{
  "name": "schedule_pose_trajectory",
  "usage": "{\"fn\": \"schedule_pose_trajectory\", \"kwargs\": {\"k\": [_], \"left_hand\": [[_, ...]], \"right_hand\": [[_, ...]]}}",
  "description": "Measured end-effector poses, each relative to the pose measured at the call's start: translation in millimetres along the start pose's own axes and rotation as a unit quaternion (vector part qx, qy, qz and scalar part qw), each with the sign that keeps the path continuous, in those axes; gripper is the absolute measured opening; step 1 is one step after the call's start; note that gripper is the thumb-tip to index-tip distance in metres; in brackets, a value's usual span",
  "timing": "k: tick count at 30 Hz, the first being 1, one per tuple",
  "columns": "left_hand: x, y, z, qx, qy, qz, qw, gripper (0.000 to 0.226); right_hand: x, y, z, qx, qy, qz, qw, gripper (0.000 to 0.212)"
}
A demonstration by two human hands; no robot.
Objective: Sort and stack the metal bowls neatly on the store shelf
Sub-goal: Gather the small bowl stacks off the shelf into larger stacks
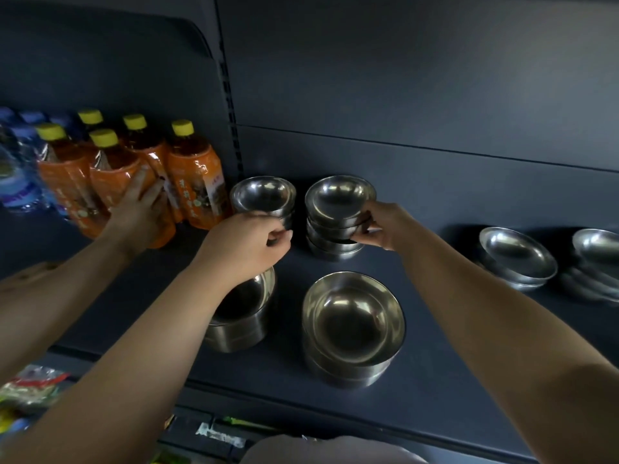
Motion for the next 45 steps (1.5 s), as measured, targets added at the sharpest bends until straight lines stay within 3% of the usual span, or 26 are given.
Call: {"fn": "schedule_pose_trajectory", "kwargs": {"k": [14, 21, 25, 32, 45], "left_hand": [[4.5, 2.9, -7.9, -0.043, 0.036, 0.033, 0.998, 0.031], [10.7, -6.2, -14.1, -0.044, 0.052, 0.026, 0.997, 0.030], [15.1, -13.3, -18.6, -0.055, 0.063, 0.019, 0.996, 0.033], [23.7, -26.6, -22.1, -0.041, 0.086, 0.009, 0.995, 0.034], [73.8, -36.1, -66.0, 0.009, 0.323, 0.022, 0.946, 0.042]], "right_hand": [[16.0, -4.0, -2.0, -0.233, -0.084, 0.063, 0.967, 0.040], [17.2, -19.6, -2.1, -0.020, -0.052, -0.011, 0.998, 0.038], [17.6, -26.6, -3.5, 0.018, -0.054, -0.022, 0.998, 0.027], [16.1, -31.5, -1.0, 0.019, -0.054, -0.025, 0.998, 0.031], [2.1, -41.4, 51.4, 0.054, -0.009, -0.070, 0.996, 0.052]]}}
Point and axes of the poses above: each hand's wrist, its own x-axis towards the middle knuckle, its own z-axis out of the back of the hand, y = z × x, the point moved 2 cm from there along x, towards the middle knuckle, and after that the axes turned 1 degree about x, right-handed, at the moved point
